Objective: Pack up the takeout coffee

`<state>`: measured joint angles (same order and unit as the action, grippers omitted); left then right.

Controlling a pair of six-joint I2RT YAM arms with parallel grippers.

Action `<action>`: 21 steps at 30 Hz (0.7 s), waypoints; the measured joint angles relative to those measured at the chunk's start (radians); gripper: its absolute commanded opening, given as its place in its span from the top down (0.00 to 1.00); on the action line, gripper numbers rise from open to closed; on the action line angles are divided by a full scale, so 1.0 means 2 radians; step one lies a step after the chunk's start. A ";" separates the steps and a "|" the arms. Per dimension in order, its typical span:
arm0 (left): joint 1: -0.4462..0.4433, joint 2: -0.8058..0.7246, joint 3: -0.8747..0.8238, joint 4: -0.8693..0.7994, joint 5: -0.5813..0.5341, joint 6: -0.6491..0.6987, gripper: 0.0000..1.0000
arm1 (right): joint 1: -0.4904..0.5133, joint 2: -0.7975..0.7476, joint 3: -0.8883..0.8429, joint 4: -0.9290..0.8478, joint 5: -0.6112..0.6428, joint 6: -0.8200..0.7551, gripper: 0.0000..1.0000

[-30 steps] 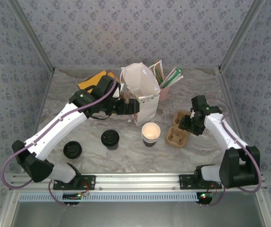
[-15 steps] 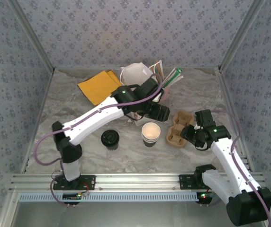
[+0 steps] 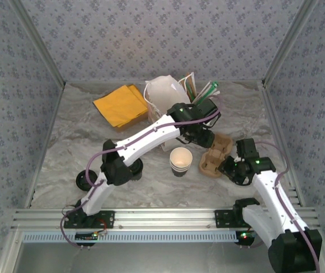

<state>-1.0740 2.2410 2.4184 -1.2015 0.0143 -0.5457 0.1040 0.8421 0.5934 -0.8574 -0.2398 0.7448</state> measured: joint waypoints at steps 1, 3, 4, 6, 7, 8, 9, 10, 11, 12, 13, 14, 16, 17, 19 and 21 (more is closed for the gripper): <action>0.000 0.004 0.004 -0.002 0.001 0.000 0.49 | -0.004 0.000 -0.001 0.001 -0.003 0.000 0.69; -0.001 0.007 0.007 -0.002 0.004 0.001 0.49 | -0.010 0.000 -0.002 0.004 -0.008 0.000 0.70; -0.001 0.007 0.008 -0.002 0.006 0.002 0.49 | -0.012 0.000 -0.003 0.007 -0.012 -0.001 0.71; -0.001 0.008 0.012 -0.002 0.009 0.002 0.51 | -0.015 0.000 -0.006 0.012 -0.018 -0.001 0.71; -0.001 0.008 0.014 -0.002 0.011 0.002 0.52 | -0.017 0.001 -0.008 0.014 -0.020 -0.001 0.73; -0.001 0.008 0.016 -0.002 0.011 0.003 0.52 | -0.017 0.001 -0.009 0.016 -0.023 -0.002 0.73; -0.001 0.008 0.017 -0.002 0.011 0.003 0.57 | -0.017 0.001 -0.010 0.018 -0.024 -0.002 0.73; -0.001 0.009 0.018 -0.001 0.011 0.002 0.62 | -0.018 0.002 -0.011 0.020 -0.027 -0.002 0.73; -0.001 0.010 0.019 -0.001 0.011 0.004 0.63 | -0.018 0.002 -0.012 0.022 -0.028 -0.002 0.73; -0.001 0.013 0.020 -0.001 0.012 0.006 0.63 | -0.019 0.003 -0.012 0.024 -0.029 -0.002 0.73; -0.001 0.016 0.022 -0.001 0.012 0.008 0.63 | -0.019 0.005 -0.012 0.025 -0.030 -0.002 0.73; -0.001 0.020 0.024 -0.001 0.012 0.008 0.62 | -0.020 0.007 -0.012 0.027 -0.031 -0.002 0.73; -0.001 0.031 0.030 -0.001 0.013 0.010 0.62 | -0.020 0.011 -0.012 0.028 -0.032 -0.002 0.73; -0.001 0.035 0.032 -0.001 0.013 0.011 0.62 | -0.020 0.012 -0.012 0.029 -0.032 -0.002 0.73; -0.001 0.048 0.040 -0.001 0.016 0.013 0.62 | -0.020 0.014 -0.012 0.031 -0.034 -0.002 0.73; -0.001 0.062 0.054 -0.004 0.020 0.015 0.62 | -0.021 0.015 -0.012 0.033 -0.036 -0.004 0.73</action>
<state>-1.0756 2.3646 2.5259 -1.2087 0.0540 -0.5159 0.0620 0.8715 0.5686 -0.7914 -0.3119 0.7364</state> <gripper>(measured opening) 0.377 0.271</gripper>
